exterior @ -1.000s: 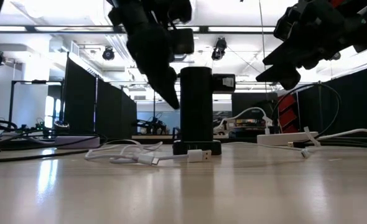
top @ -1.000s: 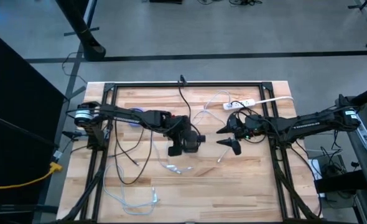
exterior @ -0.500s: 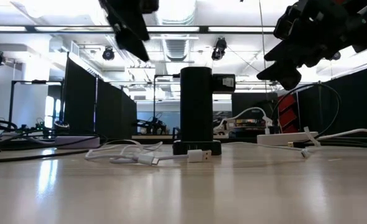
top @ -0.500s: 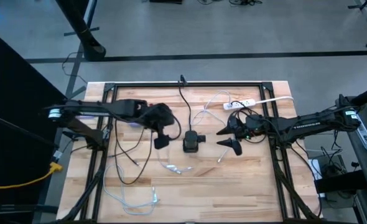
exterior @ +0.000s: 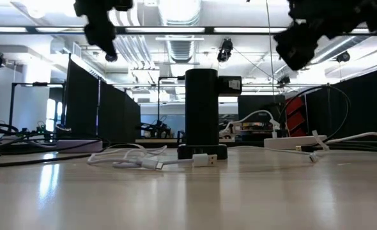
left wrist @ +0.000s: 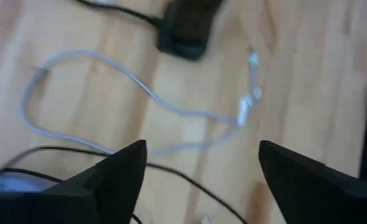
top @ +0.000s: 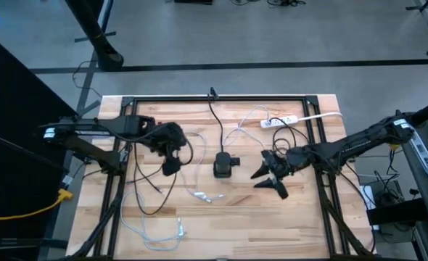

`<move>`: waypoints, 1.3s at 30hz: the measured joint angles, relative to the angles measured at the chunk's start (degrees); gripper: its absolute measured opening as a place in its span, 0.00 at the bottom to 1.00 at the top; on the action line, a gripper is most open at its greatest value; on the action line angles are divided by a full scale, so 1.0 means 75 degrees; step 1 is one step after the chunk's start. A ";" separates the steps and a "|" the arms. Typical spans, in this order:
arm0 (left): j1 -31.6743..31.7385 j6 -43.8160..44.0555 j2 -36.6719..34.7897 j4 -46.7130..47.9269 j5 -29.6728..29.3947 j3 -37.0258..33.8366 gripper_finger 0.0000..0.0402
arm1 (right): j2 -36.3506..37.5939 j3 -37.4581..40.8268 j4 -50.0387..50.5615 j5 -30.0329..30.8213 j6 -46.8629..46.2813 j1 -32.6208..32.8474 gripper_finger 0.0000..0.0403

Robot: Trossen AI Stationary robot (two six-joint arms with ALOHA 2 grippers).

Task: Insert USB
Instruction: Insert the purple charger cable into the black charger adapter

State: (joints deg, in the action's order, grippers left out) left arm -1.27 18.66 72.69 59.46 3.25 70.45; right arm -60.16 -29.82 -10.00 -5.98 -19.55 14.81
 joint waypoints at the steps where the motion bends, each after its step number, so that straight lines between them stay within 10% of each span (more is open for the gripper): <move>1: -0.0123 0.0016 -0.0127 0.0013 0.0041 -0.0144 0.71 | -0.0224 -0.0253 0.0287 0.0183 0.0000 0.0182 0.35; 20: -0.2214 0.1074 -0.1429 -0.2103 0.0036 -0.3390 0.18 | -0.5382 -0.6091 0.5130 0.0694 -0.0398 0.0996 0.11; 39: -0.2542 0.1270 -0.1446 -0.2491 -0.0715 -0.3537 0.14 | -0.7173 -0.7278 0.6066 0.1428 -0.0306 0.0475 0.41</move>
State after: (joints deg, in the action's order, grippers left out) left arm -20.34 28.18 61.84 40.77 -2.11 43.92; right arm -113.96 -84.40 35.49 4.73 -21.85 18.37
